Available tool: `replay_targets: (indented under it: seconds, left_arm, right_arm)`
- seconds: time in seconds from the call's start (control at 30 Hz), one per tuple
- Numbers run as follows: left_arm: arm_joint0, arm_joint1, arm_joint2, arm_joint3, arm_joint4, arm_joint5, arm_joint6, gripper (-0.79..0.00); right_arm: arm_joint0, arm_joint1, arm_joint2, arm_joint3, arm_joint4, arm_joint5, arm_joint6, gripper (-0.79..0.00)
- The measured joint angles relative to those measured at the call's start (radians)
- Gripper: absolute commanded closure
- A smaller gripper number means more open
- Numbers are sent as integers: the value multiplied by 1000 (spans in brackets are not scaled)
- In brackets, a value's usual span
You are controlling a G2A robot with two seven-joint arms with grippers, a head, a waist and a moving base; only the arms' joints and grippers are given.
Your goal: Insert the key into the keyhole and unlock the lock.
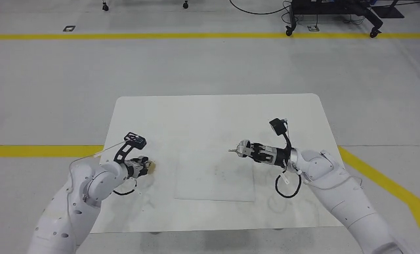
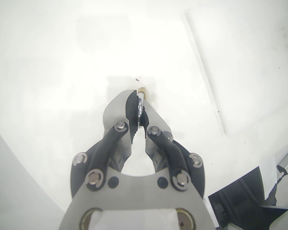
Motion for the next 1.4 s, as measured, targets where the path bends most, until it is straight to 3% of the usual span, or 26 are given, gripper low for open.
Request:
replay_targets:
  seconds: [0.27,0.4,0.5,0.53,0.63,0.7,0.87,0.97,1.1,1.2,1.33,1.4]
  left_arm:
    - [46,5,-71,-49,-48,-5,155,0]
    - [68,2,-99,-23,-265,-126,180,0]
    - [69,-5,-77,40,-612,-298,60,0]
    - [59,-6,-53,66,-757,-344,-30,0]
    - [53,-7,-42,76,-990,-361,-196,0]
    - [54,-6,-44,74,-1026,-358,-194,0]
    - [71,-9,-38,56,-873,-354,-70,0]
    - [77,-14,-26,65,-974,-331,-110,0]
    - [-37,-41,48,184,-1378,-208,-257,0]
    - [-169,-84,158,312,-1615,-126,-282,0]
    - [-360,-174,322,513,-1936,70,-356,0]
    - [-405,-189,362,551,-2013,149,-410,0]
  right_arm:
    - [0,0,0,0,0,0,0,0]
    - [0,0,0,0,0,0,0,0]
    - [0,0,0,0,0,0,0,0]
    - [0,0,0,0,0,0,0,0]
    - [0,0,0,0,0,0,0,0]
    - [0,0,0,0,0,0,0,0]
    - [0,0,0,0,0,0,0,0]
    - [-6,-4,4,-25,23,2,-24,0]
    - [8,-27,3,-37,129,0,-98,0]
    - [13,-55,10,-36,249,0,-183,0]
    - [11,-87,34,-16,358,0,-198,0]
    - [12,-96,49,2,388,0,-209,0]
